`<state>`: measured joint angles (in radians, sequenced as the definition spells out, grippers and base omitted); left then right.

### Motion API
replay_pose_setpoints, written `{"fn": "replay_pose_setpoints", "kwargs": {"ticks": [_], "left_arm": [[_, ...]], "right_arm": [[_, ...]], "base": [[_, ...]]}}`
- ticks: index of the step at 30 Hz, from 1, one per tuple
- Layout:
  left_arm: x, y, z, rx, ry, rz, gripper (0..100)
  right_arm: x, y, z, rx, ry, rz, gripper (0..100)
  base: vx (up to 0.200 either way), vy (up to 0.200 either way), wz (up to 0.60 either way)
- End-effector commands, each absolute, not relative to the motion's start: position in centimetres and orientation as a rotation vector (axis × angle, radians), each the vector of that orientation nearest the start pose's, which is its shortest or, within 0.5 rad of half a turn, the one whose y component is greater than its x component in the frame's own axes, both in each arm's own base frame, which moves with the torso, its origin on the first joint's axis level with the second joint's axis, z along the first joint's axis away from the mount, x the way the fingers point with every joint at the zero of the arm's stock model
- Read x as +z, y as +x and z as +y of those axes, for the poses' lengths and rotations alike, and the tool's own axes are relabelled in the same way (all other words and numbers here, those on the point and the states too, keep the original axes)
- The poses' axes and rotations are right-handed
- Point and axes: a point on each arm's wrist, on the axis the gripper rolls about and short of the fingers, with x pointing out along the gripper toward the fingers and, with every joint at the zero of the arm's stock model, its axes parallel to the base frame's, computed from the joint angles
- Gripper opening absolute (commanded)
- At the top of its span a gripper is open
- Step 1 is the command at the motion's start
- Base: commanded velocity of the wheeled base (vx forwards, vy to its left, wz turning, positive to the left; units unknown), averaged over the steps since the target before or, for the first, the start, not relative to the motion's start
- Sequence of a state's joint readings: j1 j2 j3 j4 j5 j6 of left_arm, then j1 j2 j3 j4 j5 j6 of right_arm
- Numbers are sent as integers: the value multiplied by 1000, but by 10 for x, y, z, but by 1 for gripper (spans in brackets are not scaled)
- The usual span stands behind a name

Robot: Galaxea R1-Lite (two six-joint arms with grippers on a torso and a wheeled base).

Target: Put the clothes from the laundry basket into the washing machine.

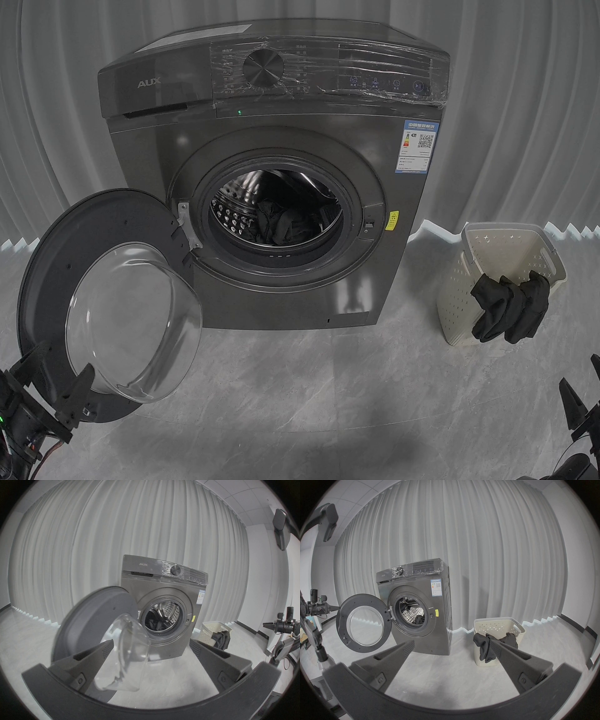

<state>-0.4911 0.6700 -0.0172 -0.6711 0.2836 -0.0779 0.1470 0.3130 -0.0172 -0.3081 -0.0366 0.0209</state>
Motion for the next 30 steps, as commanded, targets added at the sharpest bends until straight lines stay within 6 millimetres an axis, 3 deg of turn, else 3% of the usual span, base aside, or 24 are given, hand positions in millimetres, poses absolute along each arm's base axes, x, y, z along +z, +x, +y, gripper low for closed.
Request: {"fn": "replay_pose_setpoints", "kwargs": {"ticks": [1,5,12,22,30], "left_arm": [[129,11,2,-94,-129,-124,100],[111,-4,7,-1,-112,-107,100],[91,-15,7,41,-102,-52,100],[84,-19,4,161,-46,-17,100],[82,-23,2,78,6,-52,100]], "right_arm": [[97,-15,-2,54,24,-87,100],[83,-22,-1,2,7,-49,100],[78,-23,-1,-47,15,-28,100],[77,-23,-1,-40,5,-12,100],[77,-23,-1,-40,3,-12,100]], "base": [[0,0,0],[0,0,0],[0,0,0],[0,0,0],[0,-25,0]]}}
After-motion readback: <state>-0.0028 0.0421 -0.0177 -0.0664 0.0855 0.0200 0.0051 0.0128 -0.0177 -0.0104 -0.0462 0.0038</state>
